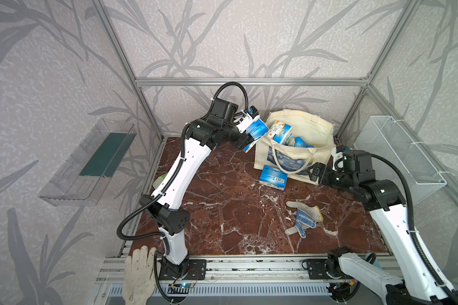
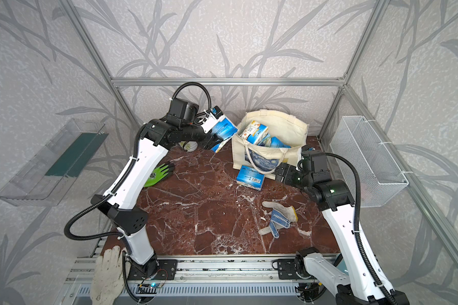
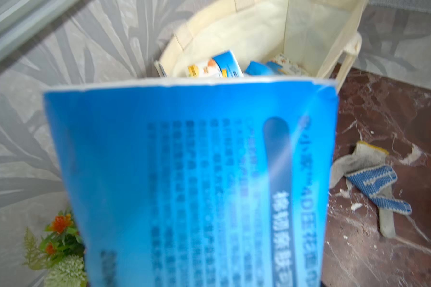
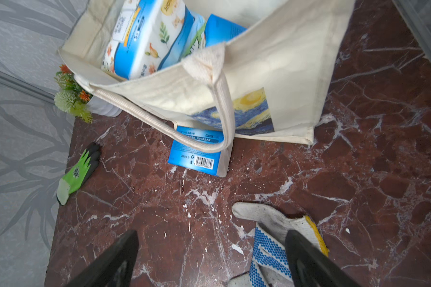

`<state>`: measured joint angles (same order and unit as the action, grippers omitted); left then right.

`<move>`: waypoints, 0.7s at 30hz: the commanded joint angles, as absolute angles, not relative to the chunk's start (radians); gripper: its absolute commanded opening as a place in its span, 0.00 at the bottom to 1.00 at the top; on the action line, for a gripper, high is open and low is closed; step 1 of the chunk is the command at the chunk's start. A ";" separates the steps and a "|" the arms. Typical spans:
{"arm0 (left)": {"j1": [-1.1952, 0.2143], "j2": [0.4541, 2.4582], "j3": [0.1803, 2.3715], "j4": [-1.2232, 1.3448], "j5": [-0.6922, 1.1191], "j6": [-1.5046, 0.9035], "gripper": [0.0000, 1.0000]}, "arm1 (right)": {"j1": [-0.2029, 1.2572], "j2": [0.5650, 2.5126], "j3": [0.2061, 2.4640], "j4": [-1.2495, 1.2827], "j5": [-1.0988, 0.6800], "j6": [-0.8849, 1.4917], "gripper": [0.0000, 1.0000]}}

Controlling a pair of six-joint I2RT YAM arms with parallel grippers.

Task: Put tissues into the canvas bag
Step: Place the pack of facial tissues in the canvas bag.

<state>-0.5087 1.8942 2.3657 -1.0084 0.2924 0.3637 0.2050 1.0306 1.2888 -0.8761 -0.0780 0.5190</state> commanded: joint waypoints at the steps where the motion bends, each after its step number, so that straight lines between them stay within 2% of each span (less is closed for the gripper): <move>1: -0.511 1.990 2.517 -1.037 0.328 0.273 0.62 | 0.195 1.058 1.335 -0.834 -0.031 0.551 0.92; 7: -0.527 2.173 2.795 -0.956 0.345 0.155 0.62 | 0.178 1.081 1.374 -0.859 -0.017 0.535 0.93; 21: -0.659 2.373 2.920 -0.633 0.302 0.089 0.63 | 0.176 0.982 1.284 -0.912 0.002 0.541 0.93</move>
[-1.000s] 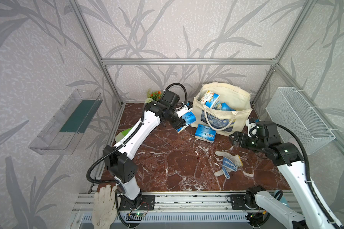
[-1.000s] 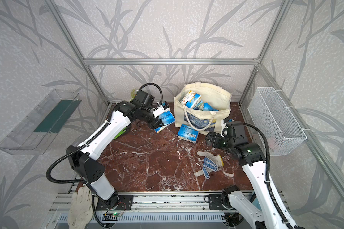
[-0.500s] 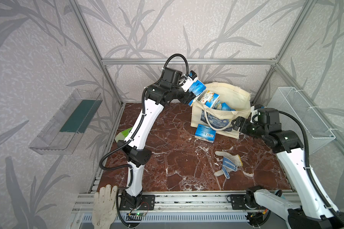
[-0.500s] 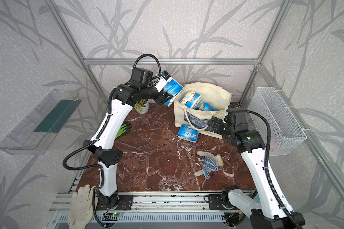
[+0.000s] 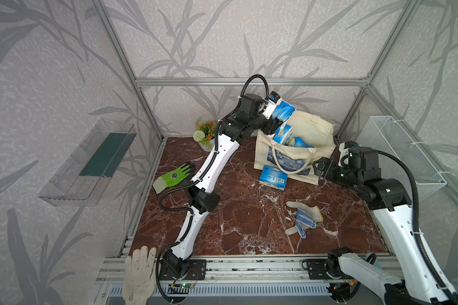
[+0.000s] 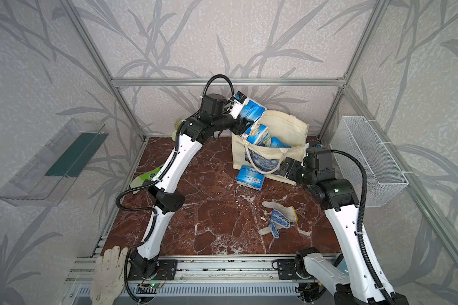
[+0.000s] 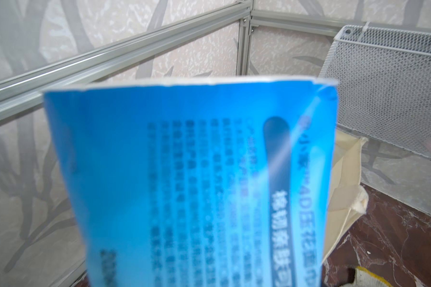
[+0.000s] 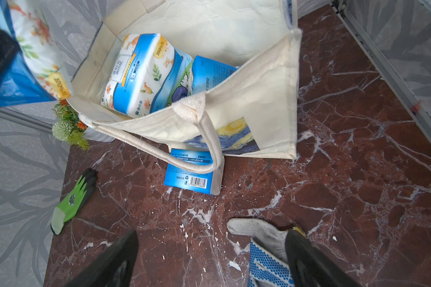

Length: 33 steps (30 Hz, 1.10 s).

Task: Put tissues into the canvas bag
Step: Place the pack of facial tissues in the canvas bag.

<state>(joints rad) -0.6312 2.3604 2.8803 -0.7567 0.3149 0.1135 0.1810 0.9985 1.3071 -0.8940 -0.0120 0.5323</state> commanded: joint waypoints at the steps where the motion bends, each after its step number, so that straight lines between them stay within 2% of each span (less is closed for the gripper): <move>1: -0.669 2.387 2.920 -0.614 0.300 0.089 0.63 | 0.176 0.974 1.276 -0.909 0.002 0.545 0.92; 7: -0.716 2.465 2.902 -0.498 0.300 0.093 0.64 | 0.176 0.950 1.266 -0.910 0.000 0.555 0.93; 15: -0.758 2.527 2.886 -0.400 0.211 0.107 0.73 | 0.175 0.939 1.275 -0.918 0.000 0.556 0.92; 24: -0.763 2.551 2.865 -0.410 0.206 0.123 0.74 | 0.176 0.964 1.287 -0.890 -0.016 0.557 0.93; 33: -0.762 2.569 2.858 -0.426 0.193 0.120 0.81 | 0.176 0.988 1.299 -0.869 -0.025 0.553 0.93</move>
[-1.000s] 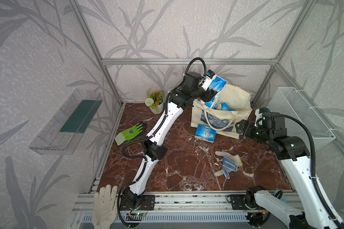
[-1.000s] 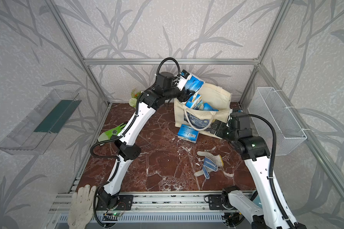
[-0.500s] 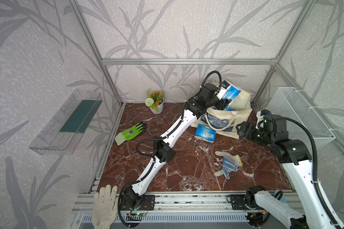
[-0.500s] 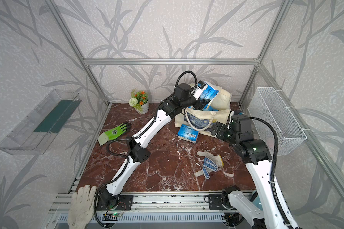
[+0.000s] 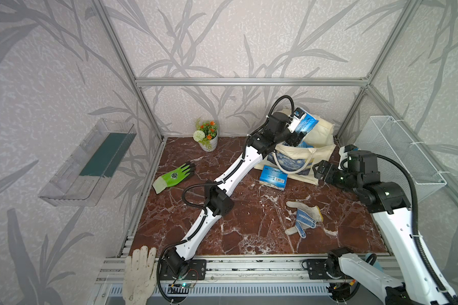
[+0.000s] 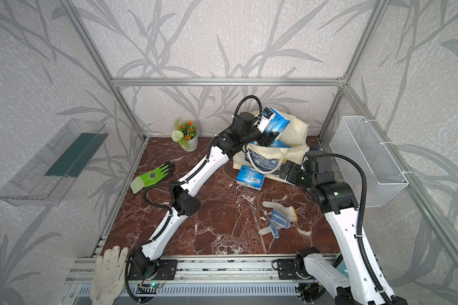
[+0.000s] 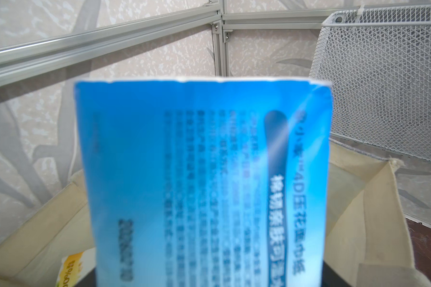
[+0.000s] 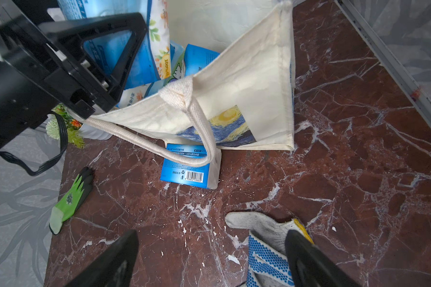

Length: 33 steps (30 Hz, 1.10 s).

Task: Put tissues into the canvas bag
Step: Place the pack of facial tissues in the canvas bag.

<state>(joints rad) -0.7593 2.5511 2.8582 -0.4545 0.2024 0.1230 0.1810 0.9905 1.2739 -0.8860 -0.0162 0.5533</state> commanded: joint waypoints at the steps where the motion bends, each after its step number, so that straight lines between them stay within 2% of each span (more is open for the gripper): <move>1: -0.762 2.571 2.858 -0.425 0.193 0.118 0.82 | 0.176 0.988 1.296 -0.869 -0.023 0.553 0.92; 14: -0.764 2.569 2.858 -0.447 0.218 0.123 0.99 | 0.176 1.002 1.298 -0.861 -0.025 0.548 0.93; 25: -0.760 2.490 2.860 -0.519 0.230 0.156 1.00 | 0.175 1.047 1.352 -0.824 -0.014 0.524 0.92; 33: -0.709 2.360 2.864 -0.643 0.238 0.128 1.00 | 0.176 1.201 1.539 -0.807 -0.052 0.469 0.89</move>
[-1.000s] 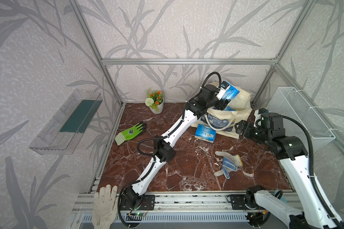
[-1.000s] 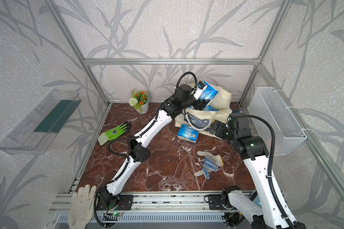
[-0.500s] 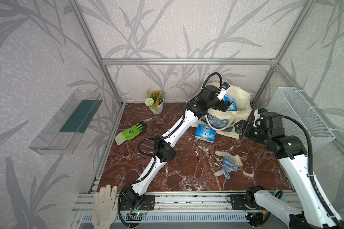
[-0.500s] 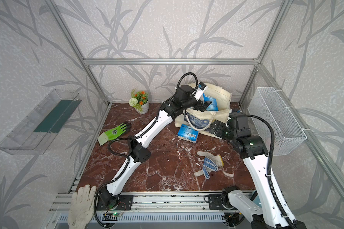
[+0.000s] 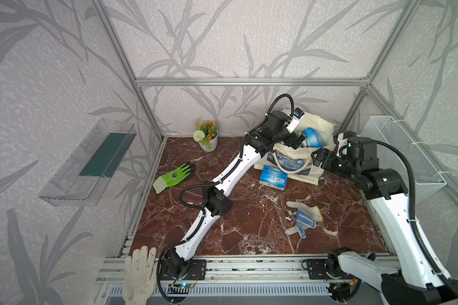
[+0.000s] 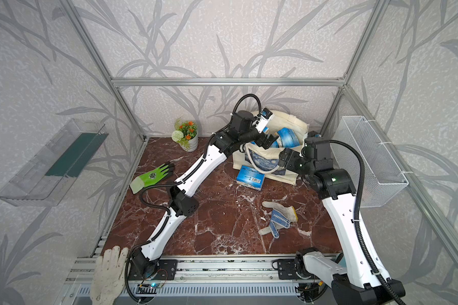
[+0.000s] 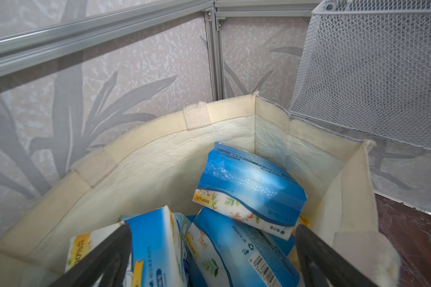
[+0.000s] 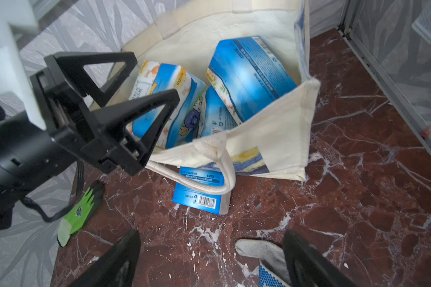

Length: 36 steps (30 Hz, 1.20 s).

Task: Put tissues into the canvas bag
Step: Place the pack of facial tissues in the canvas bag, then pick up the pack of facial tissues from the center of the board.

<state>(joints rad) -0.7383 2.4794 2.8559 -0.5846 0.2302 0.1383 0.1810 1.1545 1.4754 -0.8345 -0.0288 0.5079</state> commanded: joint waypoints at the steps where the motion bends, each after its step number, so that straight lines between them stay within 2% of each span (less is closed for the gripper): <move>1: -0.698 2.342 2.864 -0.673 0.243 0.127 1.00 | 0.176 1.227 1.566 -0.810 -0.058 0.463 0.89; 7: -0.620 2.246 2.830 -0.849 0.295 0.080 0.99 | 0.196 1.308 1.631 -0.777 -0.194 0.380 0.89; 13: -0.497 2.099 2.709 -1.018 0.350 0.056 0.99 | 0.410 1.371 1.647 -0.872 -0.236 0.119 0.93; 15: -0.467 2.017 2.601 -1.051 0.373 0.112 0.99 | 0.491 1.397 1.608 -0.875 -0.197 0.069 0.94; 20: -0.419 1.713 2.137 -0.961 0.357 0.238 0.99 | 0.642 1.509 1.545 -0.845 -0.034 -0.041 1.00; 30: -0.241 1.418 1.778 -0.970 0.311 0.213 1.00 | 0.706 1.834 1.623 -0.772 0.161 -0.187 0.99; 36: -0.204 1.296 1.614 -0.981 0.273 0.239 1.00 | 0.713 1.980 1.706 -0.713 0.254 -0.197 0.99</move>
<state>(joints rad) -0.2138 1.3354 1.6569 -0.9688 0.2951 0.2146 0.7067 1.9549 1.6485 -0.7532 0.1768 -0.1730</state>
